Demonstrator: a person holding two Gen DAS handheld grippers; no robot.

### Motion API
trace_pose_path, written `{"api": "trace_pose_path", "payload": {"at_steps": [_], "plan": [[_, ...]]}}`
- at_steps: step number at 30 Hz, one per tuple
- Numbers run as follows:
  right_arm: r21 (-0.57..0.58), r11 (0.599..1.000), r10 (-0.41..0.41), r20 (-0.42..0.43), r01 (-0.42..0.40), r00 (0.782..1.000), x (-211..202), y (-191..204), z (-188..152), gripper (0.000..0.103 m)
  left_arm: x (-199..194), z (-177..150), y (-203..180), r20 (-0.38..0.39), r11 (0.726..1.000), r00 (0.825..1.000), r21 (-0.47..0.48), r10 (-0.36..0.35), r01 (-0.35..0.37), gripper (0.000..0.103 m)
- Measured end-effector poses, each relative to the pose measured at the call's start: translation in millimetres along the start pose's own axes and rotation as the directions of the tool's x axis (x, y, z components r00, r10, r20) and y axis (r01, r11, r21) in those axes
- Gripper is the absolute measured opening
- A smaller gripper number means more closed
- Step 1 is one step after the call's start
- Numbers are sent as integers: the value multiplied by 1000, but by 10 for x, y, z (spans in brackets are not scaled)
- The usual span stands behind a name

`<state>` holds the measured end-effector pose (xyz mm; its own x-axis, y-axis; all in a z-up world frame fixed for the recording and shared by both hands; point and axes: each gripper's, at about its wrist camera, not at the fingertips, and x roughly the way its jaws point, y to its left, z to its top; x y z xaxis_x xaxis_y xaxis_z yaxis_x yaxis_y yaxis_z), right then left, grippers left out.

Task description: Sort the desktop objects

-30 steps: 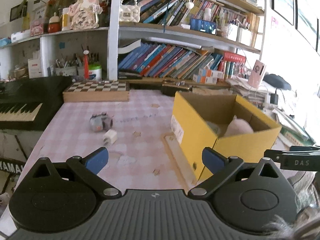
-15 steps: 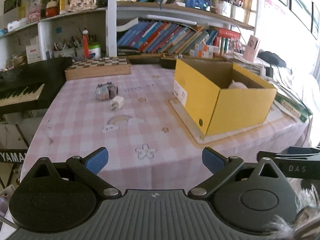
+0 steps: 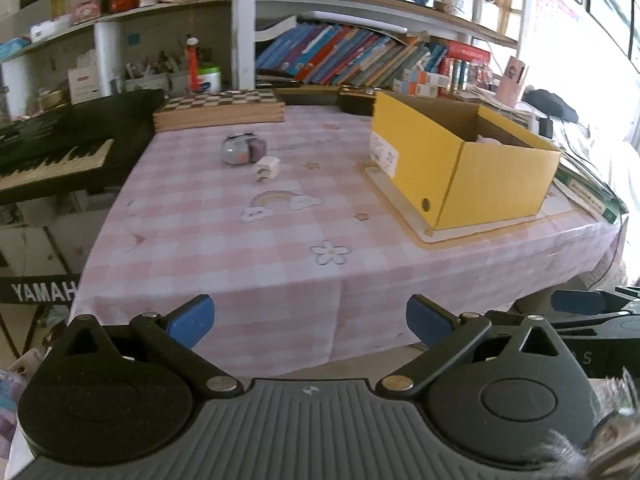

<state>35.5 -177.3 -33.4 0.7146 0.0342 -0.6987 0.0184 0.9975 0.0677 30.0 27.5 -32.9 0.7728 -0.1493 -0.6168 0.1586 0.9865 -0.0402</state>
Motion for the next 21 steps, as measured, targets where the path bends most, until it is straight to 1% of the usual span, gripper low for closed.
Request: {"api": "trace_pose_path", "payload": {"at_steps": [13, 21], "plan": [[-118, 987, 109, 25, -105, 994, 28, 570, 111, 90, -222, -23, 484, 41, 992, 994, -75, 103, -99, 103], [-192, 971, 154, 46, -142, 987, 26, 793, 210, 90, -272, 7, 649, 70, 986, 989, -119, 126, -117, 103]]}}
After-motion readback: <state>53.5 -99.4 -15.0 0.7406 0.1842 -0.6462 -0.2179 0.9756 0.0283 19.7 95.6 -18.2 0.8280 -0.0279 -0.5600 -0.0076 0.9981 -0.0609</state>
